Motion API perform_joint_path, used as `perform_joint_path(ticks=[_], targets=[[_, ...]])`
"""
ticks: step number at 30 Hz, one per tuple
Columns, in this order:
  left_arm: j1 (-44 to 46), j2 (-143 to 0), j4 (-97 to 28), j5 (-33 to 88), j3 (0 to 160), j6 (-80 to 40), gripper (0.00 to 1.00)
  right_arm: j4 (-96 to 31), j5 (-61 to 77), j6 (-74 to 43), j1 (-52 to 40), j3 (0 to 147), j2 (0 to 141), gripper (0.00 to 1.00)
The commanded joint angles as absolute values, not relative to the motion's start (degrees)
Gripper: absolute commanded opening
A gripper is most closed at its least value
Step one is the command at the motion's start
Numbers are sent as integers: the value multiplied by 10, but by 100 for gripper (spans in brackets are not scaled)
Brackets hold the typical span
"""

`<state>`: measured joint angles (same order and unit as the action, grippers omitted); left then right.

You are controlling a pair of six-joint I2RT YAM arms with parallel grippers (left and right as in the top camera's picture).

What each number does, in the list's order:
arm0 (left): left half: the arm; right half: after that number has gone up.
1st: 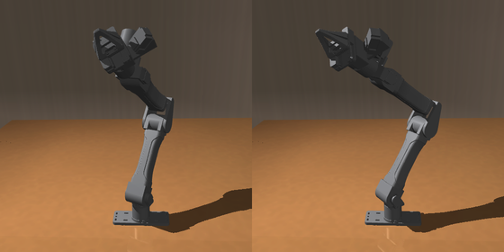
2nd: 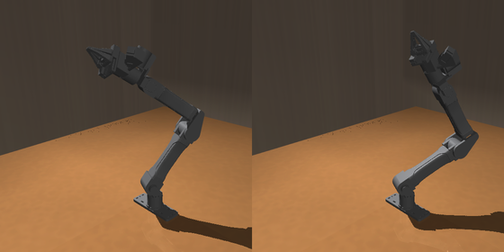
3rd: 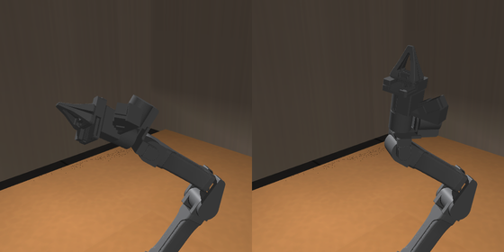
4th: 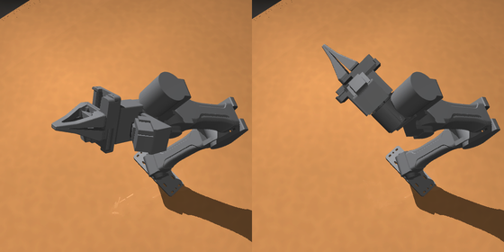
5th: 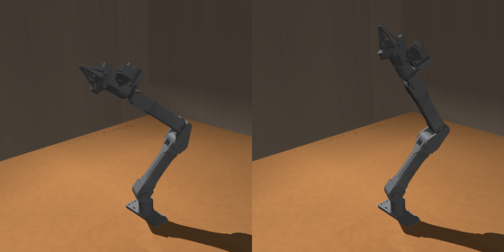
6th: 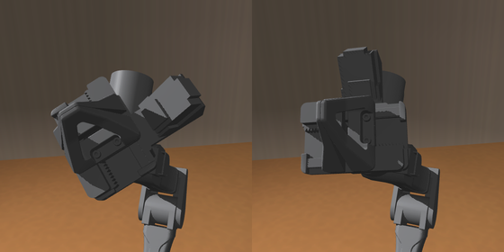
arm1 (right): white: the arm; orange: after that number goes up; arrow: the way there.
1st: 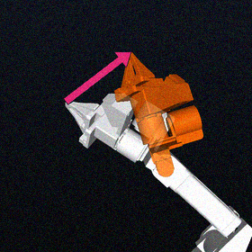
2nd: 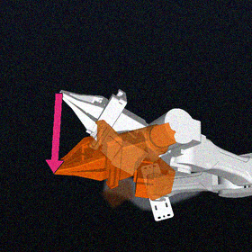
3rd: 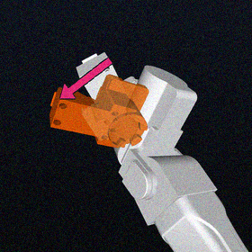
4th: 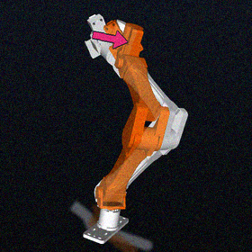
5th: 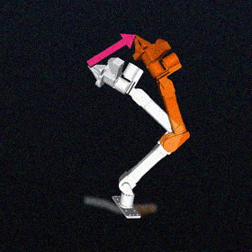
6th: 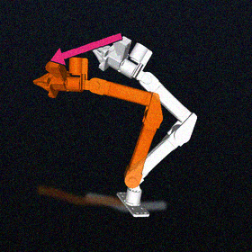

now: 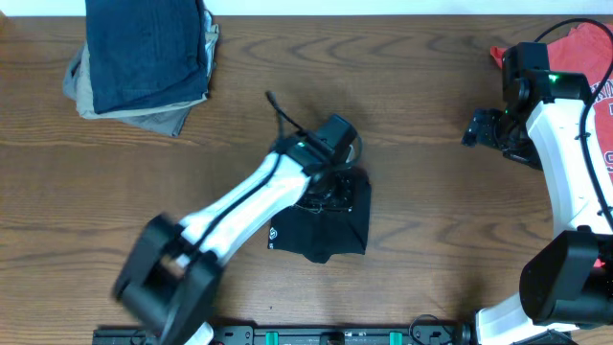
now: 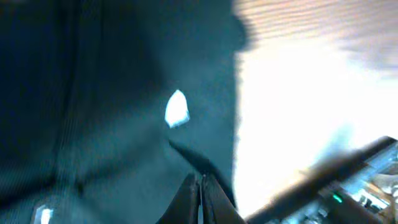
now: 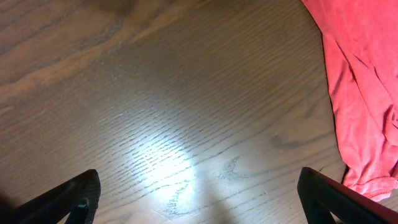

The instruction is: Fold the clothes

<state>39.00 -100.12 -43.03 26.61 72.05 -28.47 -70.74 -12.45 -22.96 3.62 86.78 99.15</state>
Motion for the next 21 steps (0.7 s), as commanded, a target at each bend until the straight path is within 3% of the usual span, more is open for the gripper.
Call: perform_joint_path(ticks=[1, 8, 21], targets=[[390, -968, -452, 262, 730, -279, 6, -707, -128, -224, 41, 872, 990, 99], [416, -993, -486, 264, 700, -309, 6, -707, -128, -224, 41, 872, 990, 99], [483, -1067, -362, 266, 631, -361, 12, -707, -128, -224, 41, 872, 990, 99]])
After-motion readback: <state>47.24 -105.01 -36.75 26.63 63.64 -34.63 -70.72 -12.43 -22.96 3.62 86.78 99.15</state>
